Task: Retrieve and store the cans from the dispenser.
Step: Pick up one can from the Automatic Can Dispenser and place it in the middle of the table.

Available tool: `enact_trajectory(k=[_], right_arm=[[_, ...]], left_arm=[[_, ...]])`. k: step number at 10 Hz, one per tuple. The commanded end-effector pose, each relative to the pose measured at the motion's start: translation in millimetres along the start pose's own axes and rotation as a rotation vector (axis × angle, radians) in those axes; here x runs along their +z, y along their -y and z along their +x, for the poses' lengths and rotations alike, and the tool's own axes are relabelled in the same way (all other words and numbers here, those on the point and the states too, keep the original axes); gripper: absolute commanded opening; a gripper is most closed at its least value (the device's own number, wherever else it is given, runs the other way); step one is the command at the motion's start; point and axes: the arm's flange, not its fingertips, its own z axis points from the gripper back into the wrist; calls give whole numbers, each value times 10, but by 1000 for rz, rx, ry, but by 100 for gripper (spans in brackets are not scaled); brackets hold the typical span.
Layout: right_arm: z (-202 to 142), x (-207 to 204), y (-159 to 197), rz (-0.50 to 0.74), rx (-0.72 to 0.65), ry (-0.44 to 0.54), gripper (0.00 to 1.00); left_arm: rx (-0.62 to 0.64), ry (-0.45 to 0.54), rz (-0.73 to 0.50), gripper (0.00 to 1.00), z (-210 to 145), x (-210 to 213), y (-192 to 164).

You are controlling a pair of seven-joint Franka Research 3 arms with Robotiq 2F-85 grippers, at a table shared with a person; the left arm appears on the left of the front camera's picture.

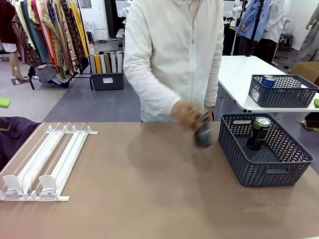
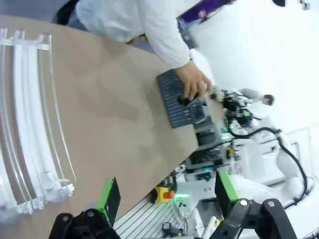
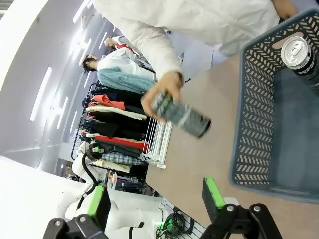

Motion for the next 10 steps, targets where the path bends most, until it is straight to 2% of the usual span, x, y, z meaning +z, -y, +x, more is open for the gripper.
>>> enact_trajectory(k=[1, 2, 10], right_arm=[[47, -25, -35, 20, 6, 20, 100], [47, -25, -35, 20, 6, 20, 100], [47, -25, -35, 20, 6, 20, 100]], left_arm=[[-87, -193, -41, 100, 170, -377, -178], [0, 0, 0, 100, 0, 0, 0], [0, 0, 0, 100, 0, 0, 0]])
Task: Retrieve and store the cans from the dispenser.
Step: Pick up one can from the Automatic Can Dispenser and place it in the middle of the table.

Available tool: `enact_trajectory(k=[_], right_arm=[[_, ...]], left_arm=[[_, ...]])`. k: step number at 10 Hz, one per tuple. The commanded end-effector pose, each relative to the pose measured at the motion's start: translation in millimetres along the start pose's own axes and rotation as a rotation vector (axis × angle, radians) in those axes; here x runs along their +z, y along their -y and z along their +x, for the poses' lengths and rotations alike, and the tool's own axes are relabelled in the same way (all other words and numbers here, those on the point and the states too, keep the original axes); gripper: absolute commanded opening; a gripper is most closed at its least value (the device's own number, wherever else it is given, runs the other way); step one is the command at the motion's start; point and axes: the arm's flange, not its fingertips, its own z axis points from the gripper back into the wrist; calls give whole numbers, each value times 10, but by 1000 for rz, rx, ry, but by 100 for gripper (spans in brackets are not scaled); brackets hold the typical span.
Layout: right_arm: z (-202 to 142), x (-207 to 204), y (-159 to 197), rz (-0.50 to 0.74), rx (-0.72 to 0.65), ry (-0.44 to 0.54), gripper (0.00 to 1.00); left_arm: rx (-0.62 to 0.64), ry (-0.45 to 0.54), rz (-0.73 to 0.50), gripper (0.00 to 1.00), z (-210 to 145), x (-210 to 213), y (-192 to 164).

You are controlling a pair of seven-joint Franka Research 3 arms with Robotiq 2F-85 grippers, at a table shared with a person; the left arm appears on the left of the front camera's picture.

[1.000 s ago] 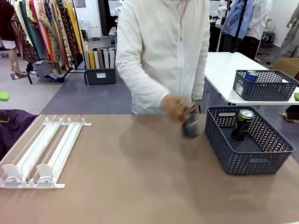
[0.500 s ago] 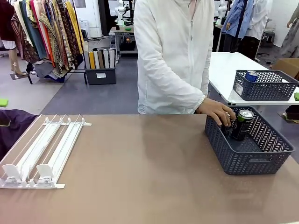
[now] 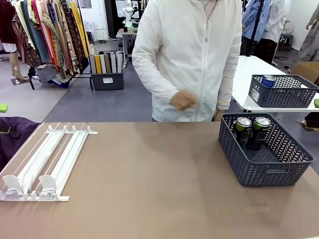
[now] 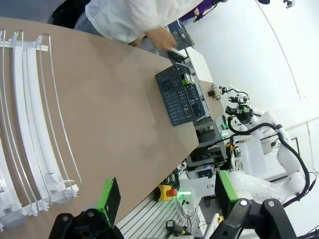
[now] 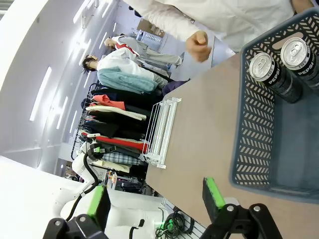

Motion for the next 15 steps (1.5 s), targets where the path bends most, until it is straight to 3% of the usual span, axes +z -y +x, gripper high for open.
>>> enact_trajectory(k=[1, 15], right_arm=[[48, -25, -35, 20, 6, 20, 100], [48, -25, -35, 20, 6, 20, 100]], left_arm=[[16, 14, -19, 100, -8, -15, 18], [16, 14, -19, 100, -8, -15, 18]])
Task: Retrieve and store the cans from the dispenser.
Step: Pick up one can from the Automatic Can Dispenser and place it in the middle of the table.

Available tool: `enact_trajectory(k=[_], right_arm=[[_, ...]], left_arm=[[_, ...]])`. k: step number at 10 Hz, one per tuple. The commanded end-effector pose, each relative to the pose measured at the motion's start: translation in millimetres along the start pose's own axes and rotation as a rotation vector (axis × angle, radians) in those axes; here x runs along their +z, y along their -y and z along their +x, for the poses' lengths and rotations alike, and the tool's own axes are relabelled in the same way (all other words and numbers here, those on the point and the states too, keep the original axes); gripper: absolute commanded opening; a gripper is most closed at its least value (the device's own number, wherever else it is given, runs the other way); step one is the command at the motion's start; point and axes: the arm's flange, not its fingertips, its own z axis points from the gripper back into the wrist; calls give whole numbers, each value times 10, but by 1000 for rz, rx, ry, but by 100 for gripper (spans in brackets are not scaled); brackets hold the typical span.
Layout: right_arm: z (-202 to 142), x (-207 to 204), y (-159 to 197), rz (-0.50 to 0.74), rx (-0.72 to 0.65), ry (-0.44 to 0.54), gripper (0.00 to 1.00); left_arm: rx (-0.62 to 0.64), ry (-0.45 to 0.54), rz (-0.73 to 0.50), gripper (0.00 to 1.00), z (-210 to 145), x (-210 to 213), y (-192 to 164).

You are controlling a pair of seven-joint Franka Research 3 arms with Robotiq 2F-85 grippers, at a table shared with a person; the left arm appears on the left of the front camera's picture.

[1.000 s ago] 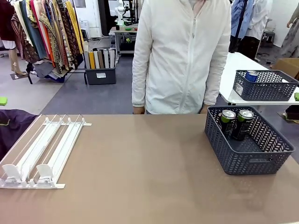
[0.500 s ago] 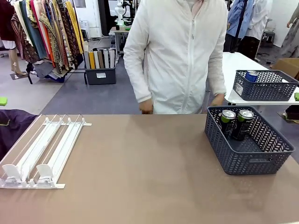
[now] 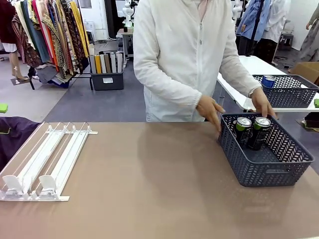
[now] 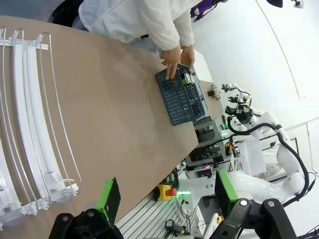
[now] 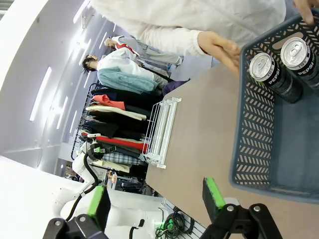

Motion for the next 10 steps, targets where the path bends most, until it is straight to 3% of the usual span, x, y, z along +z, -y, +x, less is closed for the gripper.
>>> enact_trajectory(k=[1, 10], right_arm=[[48, -25, -35, 20, 6, 20, 100], [48, -25, -35, 20, 6, 20, 100]], left_arm=[[10, 15, -17, 100, -2, -18, 31], [10, 15, -17, 100, -2, -18, 31]])
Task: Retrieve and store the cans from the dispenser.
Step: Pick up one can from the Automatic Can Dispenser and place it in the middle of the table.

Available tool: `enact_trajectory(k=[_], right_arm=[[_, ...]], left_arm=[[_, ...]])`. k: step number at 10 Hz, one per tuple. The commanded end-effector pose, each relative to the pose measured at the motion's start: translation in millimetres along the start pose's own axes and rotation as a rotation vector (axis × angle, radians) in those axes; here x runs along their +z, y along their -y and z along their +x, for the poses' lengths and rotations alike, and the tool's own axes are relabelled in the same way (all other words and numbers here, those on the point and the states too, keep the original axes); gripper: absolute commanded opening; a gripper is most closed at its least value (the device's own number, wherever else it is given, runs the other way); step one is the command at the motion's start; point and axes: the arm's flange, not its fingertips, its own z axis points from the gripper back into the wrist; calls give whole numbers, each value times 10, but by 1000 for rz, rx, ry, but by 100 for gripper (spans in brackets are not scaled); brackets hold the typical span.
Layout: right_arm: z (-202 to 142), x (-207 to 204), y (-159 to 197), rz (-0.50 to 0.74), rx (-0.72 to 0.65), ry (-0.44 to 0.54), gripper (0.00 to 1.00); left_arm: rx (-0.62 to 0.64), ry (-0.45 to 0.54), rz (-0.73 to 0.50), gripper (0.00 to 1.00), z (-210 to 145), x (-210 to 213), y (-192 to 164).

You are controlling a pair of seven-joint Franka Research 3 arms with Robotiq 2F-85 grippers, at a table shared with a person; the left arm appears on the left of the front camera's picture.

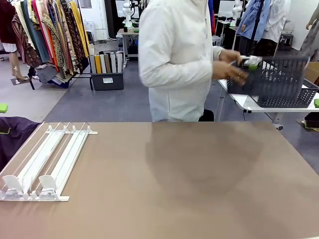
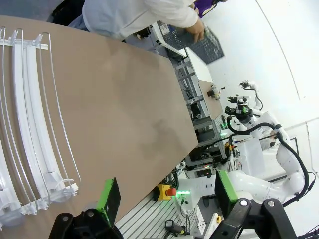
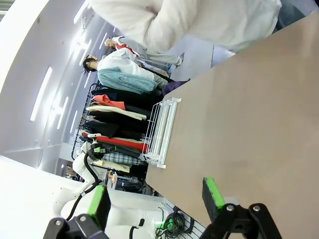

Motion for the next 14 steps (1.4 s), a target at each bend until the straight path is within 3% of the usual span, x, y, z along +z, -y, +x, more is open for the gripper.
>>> enact_trajectory(k=[1, 14], right_arm=[[48, -25, -35, 20, 6, 20, 100], [48, -25, -35, 20, 6, 20, 100]], left_arm=[[9, 16, -15, 100, 0, -20, 30], [9, 16, -15, 100, 0, -20, 30]])
